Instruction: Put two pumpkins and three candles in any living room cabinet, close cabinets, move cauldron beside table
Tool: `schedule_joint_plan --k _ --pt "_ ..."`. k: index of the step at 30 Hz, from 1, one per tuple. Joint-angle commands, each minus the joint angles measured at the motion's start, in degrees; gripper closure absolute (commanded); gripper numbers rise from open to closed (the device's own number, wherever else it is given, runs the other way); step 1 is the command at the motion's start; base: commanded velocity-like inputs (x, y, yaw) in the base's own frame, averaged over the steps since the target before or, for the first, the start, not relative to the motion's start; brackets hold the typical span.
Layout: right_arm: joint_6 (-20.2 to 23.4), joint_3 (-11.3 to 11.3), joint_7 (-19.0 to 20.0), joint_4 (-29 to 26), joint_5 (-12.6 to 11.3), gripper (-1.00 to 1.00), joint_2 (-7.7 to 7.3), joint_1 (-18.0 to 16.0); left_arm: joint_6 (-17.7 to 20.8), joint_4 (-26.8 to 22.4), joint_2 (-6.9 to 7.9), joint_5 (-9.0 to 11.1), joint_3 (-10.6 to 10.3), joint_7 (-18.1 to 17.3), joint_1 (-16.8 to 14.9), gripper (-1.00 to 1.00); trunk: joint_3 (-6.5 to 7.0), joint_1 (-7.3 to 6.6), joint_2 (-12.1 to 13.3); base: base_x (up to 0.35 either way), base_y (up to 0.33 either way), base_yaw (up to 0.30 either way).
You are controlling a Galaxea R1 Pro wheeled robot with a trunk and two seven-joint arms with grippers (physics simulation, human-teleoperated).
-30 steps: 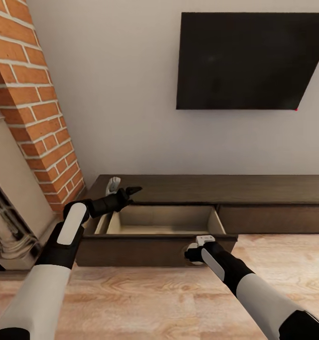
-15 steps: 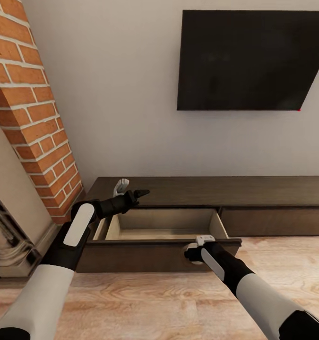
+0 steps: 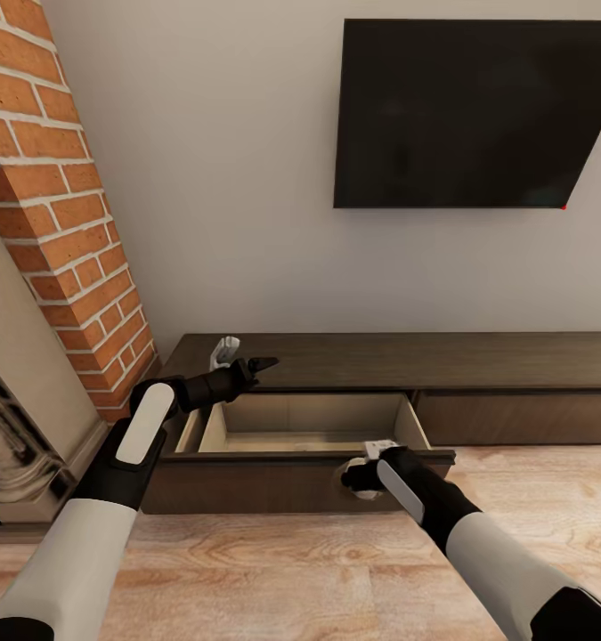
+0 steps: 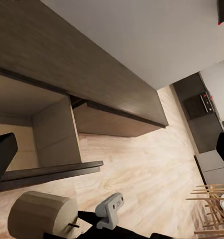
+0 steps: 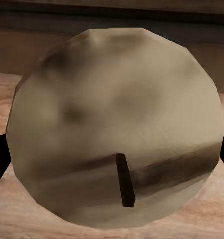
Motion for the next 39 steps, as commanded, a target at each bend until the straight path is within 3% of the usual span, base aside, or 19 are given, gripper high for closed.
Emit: schedule_joint_plan --k 1,9,15,17,22,26,30,35,39 --pt "1.31 0.0 0.5 -1.15 0.09 1.0 -0.12 0.01 0.0 0.0 0.01 0.0 0.0 0.01 0.02 -1.0 0.0 0.0 0.0 0.0 0.0 0.0" --pt "9.67 0.07 1.73 -7.7 -2.43 1.0 -1.49 0.01 0.08 -0.03 0.02 0.01 -0.02 0.04 -0.02 -1.0 0.0 0.0 0.0 0.0 0.0 0.0" --pt "16.19 -0.21 1.76 -16.63 -3.58 1.0 -3.37 0.01 0.08 -0.02 0.08 0.0 -0.02 0.09 -0.01 -1.0 0.0 0.0 0.0 0.0 0.0 0.0" --pt "16.97 -0.62 1.77 -19.31 -5.1 1.0 -4.07 0.01 0.08 -0.02 0.13 0.0 -0.02 0.09 -0.01 -1.0 0.0 0.0 0.0 0.0 0.0 0.0" --pt "17.67 -1.52 1.7 -26.08 -11.97 1.0 -5.9 0.01 0.09 -0.02 0.19 0.0 -0.02 0.09 -0.03 -1.0 0.0 0.0 0.0 0.0 0.0 0.0" --pt "17.71 -2.18 1.65 -31.22 -13.38 1.0 -6.3 0.01 0.08 0.01 0.15 0.0 -0.08 0.09 -0.03 -1.0 0.0 0.0 0.0 0.0 0.0 0.0" --pt "17.7 -4.94 1.48 -34.74 -13.38 1.0 -6.3 -0.01 0.06 0.01 0.11 0.0 -0.23 0.16 -0.02 -1.0 0.0 0.0 0.0 0.0 0.0 0.0" --pt "17.55 -11.36 1.22 -35.68 -13.17 1.0 -6.26 -0.07 0.02 -0.05 0.05 0.0 -0.38 0.21 -0.03 -1.0 0.0 0.0 0.0 0.0 0.0 0.0" --pt "17.42 -14.14 1.01 -35.61 -12.97 1.0 -6.28 -0.08 0.02 0.03 -0.3 0.0 -0.48 0.32 -0.03 -1.0 0.0 0.0 0.0 0.0 0.0 0.0"
